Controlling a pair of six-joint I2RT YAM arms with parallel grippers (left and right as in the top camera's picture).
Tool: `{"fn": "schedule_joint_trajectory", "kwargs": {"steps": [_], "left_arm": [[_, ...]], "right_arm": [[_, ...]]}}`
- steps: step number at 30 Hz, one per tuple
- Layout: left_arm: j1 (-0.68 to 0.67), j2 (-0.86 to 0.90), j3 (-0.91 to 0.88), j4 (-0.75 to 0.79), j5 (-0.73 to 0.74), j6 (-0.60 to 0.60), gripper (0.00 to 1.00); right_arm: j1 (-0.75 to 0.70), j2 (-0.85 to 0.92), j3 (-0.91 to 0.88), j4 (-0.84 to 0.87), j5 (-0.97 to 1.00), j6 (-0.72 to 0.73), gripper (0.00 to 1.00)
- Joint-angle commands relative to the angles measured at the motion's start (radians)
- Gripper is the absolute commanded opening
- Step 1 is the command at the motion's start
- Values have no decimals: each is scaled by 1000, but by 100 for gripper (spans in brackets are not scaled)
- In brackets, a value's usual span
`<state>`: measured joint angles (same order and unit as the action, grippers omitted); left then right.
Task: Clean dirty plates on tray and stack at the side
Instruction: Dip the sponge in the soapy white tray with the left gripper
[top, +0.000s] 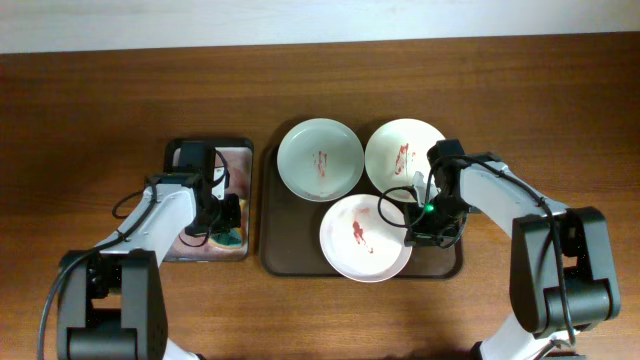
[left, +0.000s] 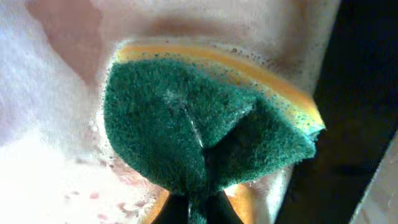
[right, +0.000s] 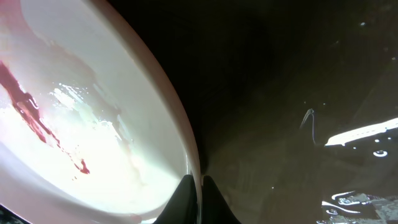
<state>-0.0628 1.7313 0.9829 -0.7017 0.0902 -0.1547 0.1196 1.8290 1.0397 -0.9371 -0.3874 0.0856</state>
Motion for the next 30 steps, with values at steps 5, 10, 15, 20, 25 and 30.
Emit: {"fn": "schedule_joint_trajectory", "kwargs": {"steps": [5, 10, 15, 20, 25, 30], "left_arm": [[0, -74, 181, -19, -9, 21, 0], [-1, -64, 172, -30, -73, -14, 0], [-21, -42, 111, -10, -72, -60, 0], [-75, -6, 64, 16, -72, -85, 0], [-156, 13, 66, 21, -56, -92, 0], [-193, 13, 66, 20, -27, -96, 0]], "right_arm": [[12, 10, 6, 0, 13, 1, 6], [12, 10, 6, -1, 13, 1, 6], [12, 10, 6, -1, 13, 1, 6], [12, 10, 6, -2, 13, 0, 5], [12, 10, 6, -5, 14, 0, 5], [12, 10, 6, -5, 14, 0, 5]]}}
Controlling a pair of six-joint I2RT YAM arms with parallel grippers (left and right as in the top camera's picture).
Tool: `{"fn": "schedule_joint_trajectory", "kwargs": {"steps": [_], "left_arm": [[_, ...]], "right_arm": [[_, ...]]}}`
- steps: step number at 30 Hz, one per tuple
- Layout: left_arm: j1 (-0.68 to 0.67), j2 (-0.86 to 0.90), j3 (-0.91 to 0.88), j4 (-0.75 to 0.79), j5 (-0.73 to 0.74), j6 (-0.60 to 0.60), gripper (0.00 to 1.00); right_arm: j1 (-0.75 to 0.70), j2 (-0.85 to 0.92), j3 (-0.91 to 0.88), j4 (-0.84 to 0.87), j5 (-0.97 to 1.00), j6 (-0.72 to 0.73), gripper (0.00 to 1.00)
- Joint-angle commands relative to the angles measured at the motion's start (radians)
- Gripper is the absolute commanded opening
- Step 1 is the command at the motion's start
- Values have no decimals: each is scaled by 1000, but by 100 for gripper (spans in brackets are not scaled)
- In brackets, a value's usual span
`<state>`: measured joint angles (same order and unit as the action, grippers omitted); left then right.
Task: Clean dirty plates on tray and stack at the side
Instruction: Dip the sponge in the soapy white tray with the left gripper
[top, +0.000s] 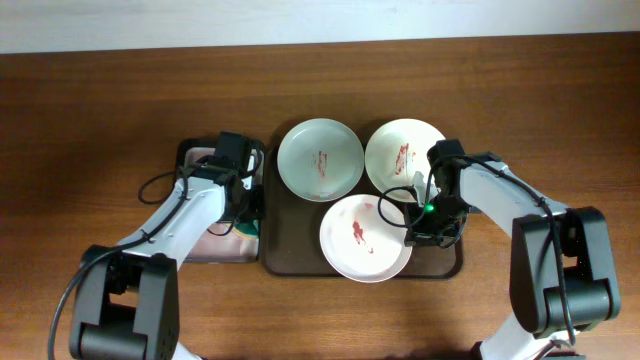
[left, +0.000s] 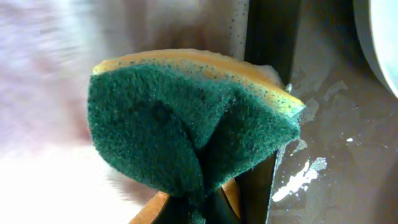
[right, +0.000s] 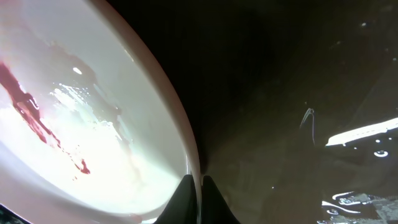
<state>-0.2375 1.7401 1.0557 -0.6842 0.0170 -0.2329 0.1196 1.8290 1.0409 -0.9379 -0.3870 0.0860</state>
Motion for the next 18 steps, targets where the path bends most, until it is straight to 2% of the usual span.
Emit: {"fn": "schedule_joint_trajectory", "kwargs": {"steps": [1, 6, 9, 10, 12, 18], "left_arm": [[-18, 4, -7, 2, 45, -18, 0], [-14, -38, 58, -37, -85, -18, 0], [-14, -118, 89, -30, -245, -18, 0], [-15, -147, 89, -16, -348, -18, 0], [-15, -177, 89, -5, -464, -18, 0], [-15, -263, 89, 40, -578, -18, 0]], "right_arm": [[12, 10, 5, -4, 13, 0, 5], [12, 10, 5, -5, 13, 0, 5], [12, 10, 5, -5, 13, 0, 5], [12, 10, 5, -5, 13, 0, 5], [12, 10, 5, -5, 13, 0, 4], [12, 10, 5, -4, 14, 0, 4]]}}
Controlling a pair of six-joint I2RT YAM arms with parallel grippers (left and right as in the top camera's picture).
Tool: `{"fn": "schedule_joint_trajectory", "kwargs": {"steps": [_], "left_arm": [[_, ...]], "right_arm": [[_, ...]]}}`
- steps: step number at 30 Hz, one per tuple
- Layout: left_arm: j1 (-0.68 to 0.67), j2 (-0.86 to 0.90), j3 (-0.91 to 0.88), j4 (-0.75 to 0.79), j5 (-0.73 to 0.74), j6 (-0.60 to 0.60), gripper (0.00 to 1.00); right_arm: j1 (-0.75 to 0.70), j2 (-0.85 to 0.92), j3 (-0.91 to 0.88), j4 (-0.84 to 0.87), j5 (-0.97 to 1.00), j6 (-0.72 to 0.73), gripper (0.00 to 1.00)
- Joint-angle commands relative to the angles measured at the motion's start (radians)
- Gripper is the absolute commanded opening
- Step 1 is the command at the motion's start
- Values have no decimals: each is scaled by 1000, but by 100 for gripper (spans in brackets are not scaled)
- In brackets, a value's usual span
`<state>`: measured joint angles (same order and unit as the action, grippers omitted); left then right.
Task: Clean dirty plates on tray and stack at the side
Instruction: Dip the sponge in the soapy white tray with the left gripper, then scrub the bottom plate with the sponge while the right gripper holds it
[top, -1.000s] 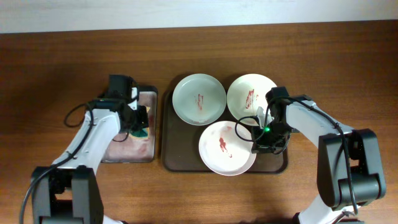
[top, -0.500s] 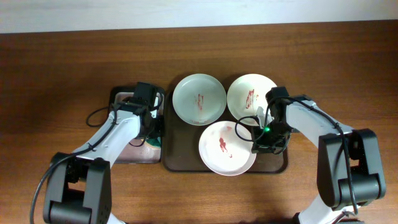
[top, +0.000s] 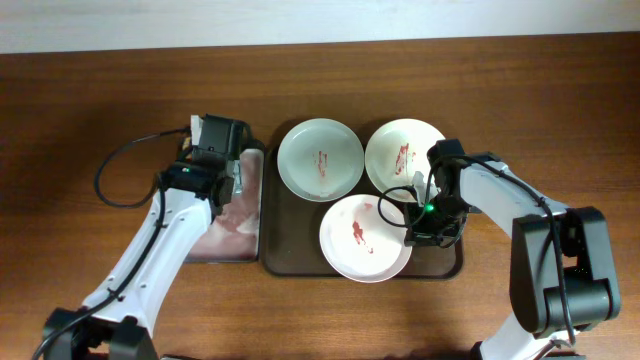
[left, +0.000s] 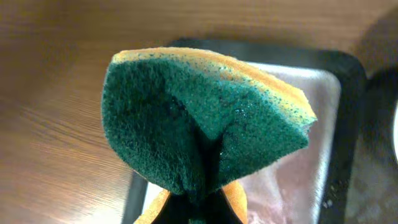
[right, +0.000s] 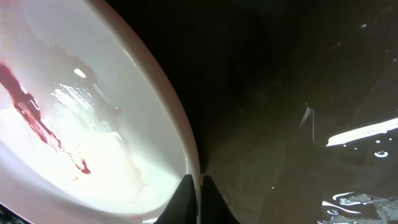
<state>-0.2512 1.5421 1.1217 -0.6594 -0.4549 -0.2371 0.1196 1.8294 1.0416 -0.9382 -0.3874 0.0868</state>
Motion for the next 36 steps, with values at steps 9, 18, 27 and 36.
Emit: {"fn": "schedule_joint_trajectory", "kwargs": {"steps": [9, 18, 27, 36], "left_arm": [[-2, -89, 23, 23, -152, -13, 0], [-2, -89, 23, 23, -152, -13, 0], [-2, -87, 22, 18, -73, -13, 0], [-1, 85, -43, -12, 375, 8, 0]], "right_arm": [[12, 9, 4, -3, 14, -1, 5], [12, 9, 4, -3, 14, -1, 4], [12, 9, 4, -3, 14, -1, 5], [12, 9, 4, -3, 14, -1, 4]]}}
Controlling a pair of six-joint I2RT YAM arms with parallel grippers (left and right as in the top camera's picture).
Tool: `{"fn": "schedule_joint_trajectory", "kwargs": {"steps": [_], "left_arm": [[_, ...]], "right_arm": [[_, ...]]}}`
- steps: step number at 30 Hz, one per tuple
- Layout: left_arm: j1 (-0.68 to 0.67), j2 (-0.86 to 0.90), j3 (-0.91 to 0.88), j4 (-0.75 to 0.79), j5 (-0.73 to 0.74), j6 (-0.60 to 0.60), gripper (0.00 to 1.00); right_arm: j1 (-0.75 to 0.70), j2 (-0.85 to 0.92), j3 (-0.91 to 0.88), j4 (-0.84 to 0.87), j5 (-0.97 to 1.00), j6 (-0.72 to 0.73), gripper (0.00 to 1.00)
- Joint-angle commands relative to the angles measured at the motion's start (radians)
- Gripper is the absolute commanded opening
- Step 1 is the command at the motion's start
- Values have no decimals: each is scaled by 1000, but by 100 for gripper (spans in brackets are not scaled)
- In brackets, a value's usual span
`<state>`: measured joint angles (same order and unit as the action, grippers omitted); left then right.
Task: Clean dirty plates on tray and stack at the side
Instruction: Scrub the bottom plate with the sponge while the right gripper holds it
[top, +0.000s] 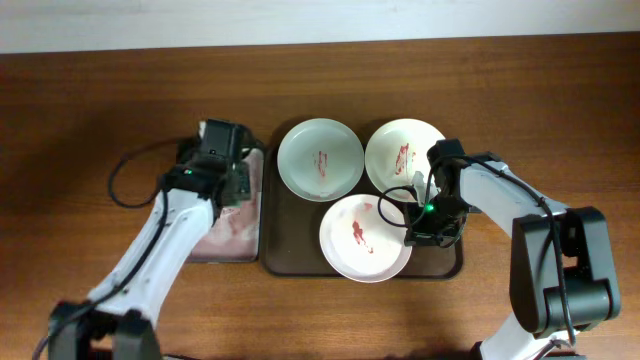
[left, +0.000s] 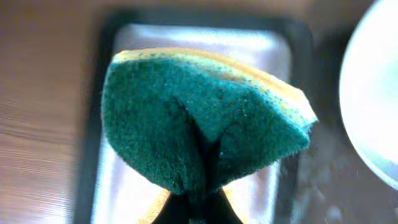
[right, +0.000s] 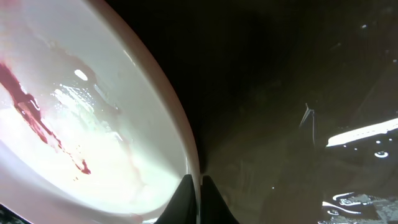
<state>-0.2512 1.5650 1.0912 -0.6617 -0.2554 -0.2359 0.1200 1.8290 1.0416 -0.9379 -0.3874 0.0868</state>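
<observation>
Three white plates smeared with red lie on the dark brown tray (top: 300, 255): one far left (top: 320, 160), one far right (top: 405, 152), one near (top: 365, 238). My right gripper (top: 412, 232) is shut on the near plate's right rim; the wrist view shows the rim (right: 186, 149) pinched between the fingertips of the right gripper (right: 196, 180). My left gripper (left: 198, 200) is shut on a folded green and yellow sponge (left: 199, 118), held above the soapy basin (left: 124, 180). A plate edge (left: 373, 106) shows at the right. From overhead the left gripper (top: 233, 182) hides the sponge.
The black basin (top: 228, 230) of pinkish foam stands directly left of the tray. Bare wooden table (top: 100, 100) surrounds both. The tray floor (right: 280, 93) is wet and glinting.
My left gripper, still holding the sponge, has moved from over the basin's far end and the table to over the basin's right side beside the tray. The right gripper has not moved.
The sponge was first down in the foam at the basin's near end. It was then at the basin's right edge, then raised over the far end, and now hangs over the basin beside the tray. My right gripper stayed on the near plate's rim.
</observation>
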Motion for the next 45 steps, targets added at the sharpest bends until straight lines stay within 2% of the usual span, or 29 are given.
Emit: {"fn": "schedule_joint_trajectory", "kwargs": {"steps": [1, 7, 11, 13, 16, 18, 19, 27, 31, 33, 36, 38, 40, 42, 43, 45], "left_arm": [[-1, 83, -13, -15, 212, 19, 0], [21, 117, 11, -82, 279, 36, 0], [50, 114, 88, -143, 394, 86, 0], [37, 112, 142, -156, 551, 126, 0], [-13, 110, 172, -136, 724, 124, 0], [-79, 111, 170, -103, 760, 64, 0], [-133, 120, 170, -68, 760, -7, 0], [-386, 298, 170, 130, 756, -280, 0], [-463, 354, 170, 153, 725, -383, 0], [-487, 356, 170, 148, 672, -430, 0], [-502, 356, 170, 105, 491, -504, 0], [-501, 356, 170, 68, 383, -512, 0], [-499, 356, 170, 63, 380, -511, 0], [-492, 351, 175, 50, 316, -503, 0], [-486, 343, 186, 42, 266, -474, 0], [-484, 319, 217, 35, 270, -422, 0]], "right_arm": [[12, 10, 4, -4, 14, -1, 4], [11, 10, 4, -4, 14, -1, 4], [11, 10, 4, -3, 14, -1, 4], [11, 10, 4, -3, 14, -1, 4], [11, 10, 4, -3, 14, -1, 4], [11, 10, 4, 4, 14, 0, 4], [11, 10, 4, 4, 13, 0, 4], [11, 10, 4, 3, 14, -1, 4], [11, 10, 4, 3, 14, -1, 4], [11, 10, 4, 3, 14, -1, 4], [11, 10, 4, 3, 14, -1, 4], [11, 10, 4, 3, 14, -1, 4], [11, 10, 4, 0, 14, -1, 4], [11, 10, 4, 0, 14, -1, 4], [11, 10, 4, 0, 14, -1, 4], [11, 10, 4, 0, 14, -1, 4]]}}
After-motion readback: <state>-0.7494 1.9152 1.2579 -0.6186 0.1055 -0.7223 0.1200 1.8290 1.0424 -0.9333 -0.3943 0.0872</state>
